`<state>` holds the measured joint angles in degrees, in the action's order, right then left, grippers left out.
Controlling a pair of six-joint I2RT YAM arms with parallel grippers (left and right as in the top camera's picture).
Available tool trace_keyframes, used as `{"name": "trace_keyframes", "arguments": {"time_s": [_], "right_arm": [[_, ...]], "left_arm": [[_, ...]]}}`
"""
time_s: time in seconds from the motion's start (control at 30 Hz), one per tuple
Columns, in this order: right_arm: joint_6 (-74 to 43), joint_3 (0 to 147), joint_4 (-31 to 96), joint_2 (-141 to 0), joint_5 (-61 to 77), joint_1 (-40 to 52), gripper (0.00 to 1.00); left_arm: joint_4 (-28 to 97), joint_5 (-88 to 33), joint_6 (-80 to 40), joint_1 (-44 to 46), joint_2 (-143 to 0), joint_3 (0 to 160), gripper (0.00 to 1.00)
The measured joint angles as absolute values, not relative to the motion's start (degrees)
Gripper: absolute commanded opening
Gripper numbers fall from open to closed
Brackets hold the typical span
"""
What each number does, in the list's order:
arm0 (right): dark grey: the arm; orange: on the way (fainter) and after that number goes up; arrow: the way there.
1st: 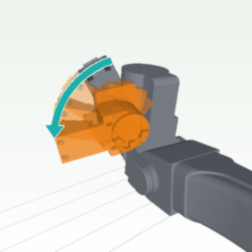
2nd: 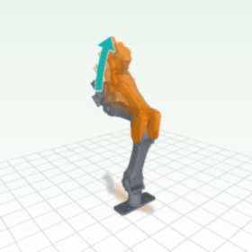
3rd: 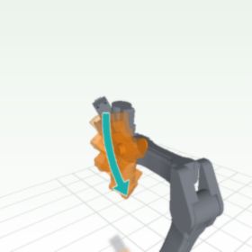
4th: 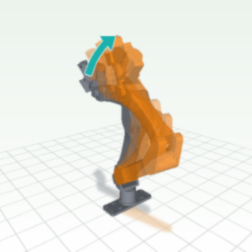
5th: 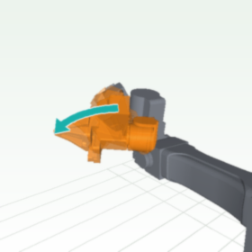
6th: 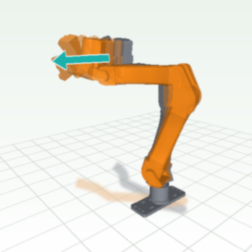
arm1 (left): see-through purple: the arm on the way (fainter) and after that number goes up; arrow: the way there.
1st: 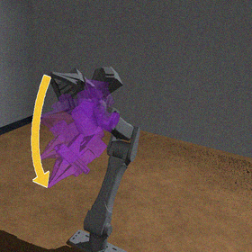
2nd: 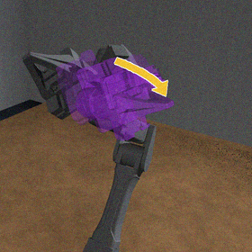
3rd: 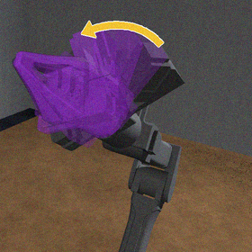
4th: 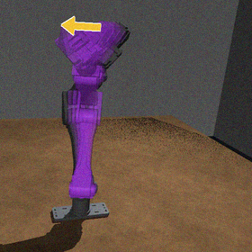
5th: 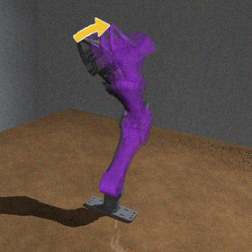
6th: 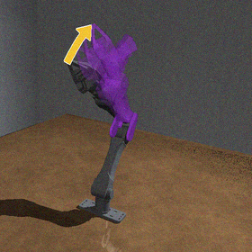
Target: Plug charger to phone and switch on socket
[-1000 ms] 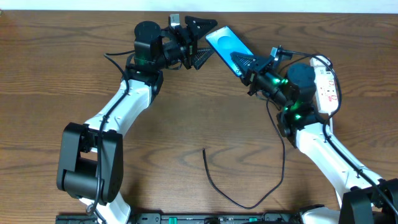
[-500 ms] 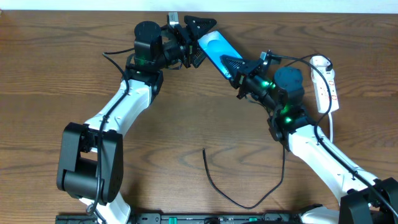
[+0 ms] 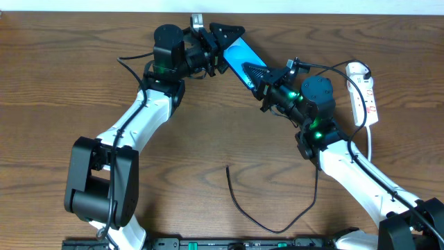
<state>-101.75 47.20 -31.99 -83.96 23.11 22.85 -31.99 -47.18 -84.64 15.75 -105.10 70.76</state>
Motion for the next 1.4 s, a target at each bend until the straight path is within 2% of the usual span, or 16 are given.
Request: {"name": "trace_keyframes", "arguments": {"time_s": [0.2,0.37,0.5,0.53,0.77,0.83,0.9,1.4], "right_arm": [[-101.8,47.2,-32.0,-84.0,23.1,22.9,0.01],[-101.8,47.2,-32.0,-84.0,23.1,22.9,0.01],[-101.8,47.2,-32.0,-84.0,23.1,22.9,0.01],[-101.8,47.2,-32.0,-84.0,23.1,22.9,0.01],[-101.8,47.2,-32.4,-84.0,23.0,22.9,0.01],[-101.8,47.2,-32.5,-84.0,23.0,22.9,0.01],[-101.7,47.2,-32.9,-84.0,22.9,22.9,0.01],[-101.1,47.3,-32.9,-84.0,22.9,22.9,0.01]], "left_arm": [[-32.0,-47.2,-84.2,15.8,-105.1,70.8,0.45],[-32.0,-47.0,-84.0,15.7,-105.1,70.8,0.42],[-32.0,-47.0,-84.1,15.7,-105.1,70.8,0.37],[-32.0,-47.0,-84.0,15.8,-105.1,70.8,0.32],[-31.9,-46.8,-84.0,15.8,-105.1,70.8,0.26],[-31.8,-46.8,-84.0,15.8,-105.1,70.8,0.13],[-31.5,-46.7,-84.0,15.8,-105.1,70.7,0.08],[-31.4,-46.5,-85.1,15.8,-105.1,70.7,0.07]]}}
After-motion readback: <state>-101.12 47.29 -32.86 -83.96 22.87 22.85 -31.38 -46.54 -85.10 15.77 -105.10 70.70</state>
